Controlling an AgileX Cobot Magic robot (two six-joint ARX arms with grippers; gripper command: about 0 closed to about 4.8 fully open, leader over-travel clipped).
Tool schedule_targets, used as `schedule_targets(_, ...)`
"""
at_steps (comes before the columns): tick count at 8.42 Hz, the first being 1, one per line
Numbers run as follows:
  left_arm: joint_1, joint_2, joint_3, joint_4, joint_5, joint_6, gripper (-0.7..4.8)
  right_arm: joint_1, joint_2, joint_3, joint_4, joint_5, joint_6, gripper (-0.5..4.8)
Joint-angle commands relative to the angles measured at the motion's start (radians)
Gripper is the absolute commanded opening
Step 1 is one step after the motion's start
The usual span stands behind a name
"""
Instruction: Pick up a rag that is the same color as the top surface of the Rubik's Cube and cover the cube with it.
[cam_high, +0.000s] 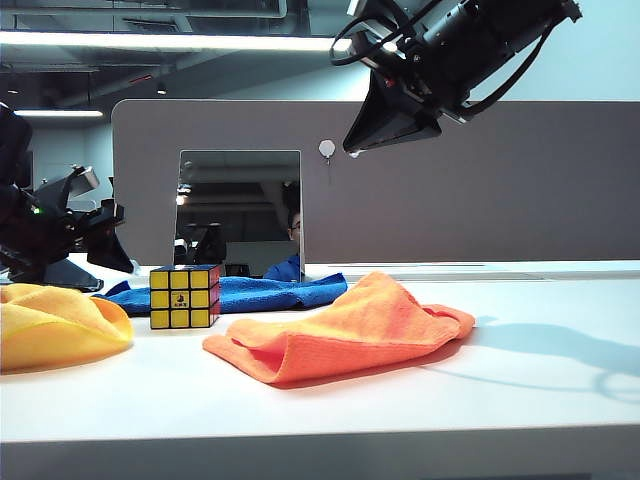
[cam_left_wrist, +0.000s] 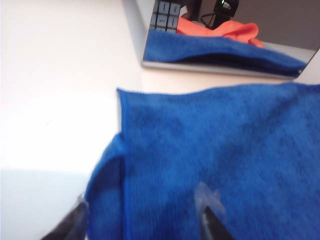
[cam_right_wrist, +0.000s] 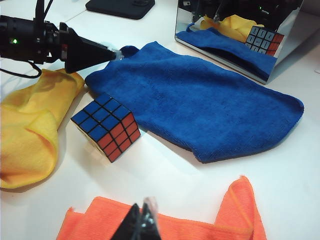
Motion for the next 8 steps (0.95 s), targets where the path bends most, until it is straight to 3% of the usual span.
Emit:
schedule_targets(1, -0.021, 0.051, 0.041, -0.01, 0.0, -0.002, 2.84, 0.001, -0.006, 0.005, 0.011, -0.002, 0.001, -0.05)
schedule_targets(4, -0.034, 0.094, 0.041, -0.018, 0.0, -0.002, 2.84, 0.001, -0.006, 0.005, 0.011, -0.002, 0.001, -0.05)
schedule_targets(5, -0.032, 0.098, 0.046, -0.011, -0.048, -0.001, 2.84, 0.001, -0.006, 0.005, 0.01, -0.002, 0.001, -0.05)
schedule_targets(6, -0.035, 0.1, 0.048, -0.013, -0.138, -0.001, 2.19, 0.001, -0.005, 0.005, 0.01, -0.002, 0.001, -0.05)
schedule_targets(7, -0.035, 0.1, 0.048, -0.025, -0.138, -0.001, 0.79, 0.001, -0.005, 0.005, 0.01, -0.002, 0.001, -0.06)
schedule_targets(8, -0.035, 0.1, 0.048, -0.026, -0.138, -0.001, -0.05, 0.001, -0.005, 0.005, 0.01, -0.002, 0.001, -0.06)
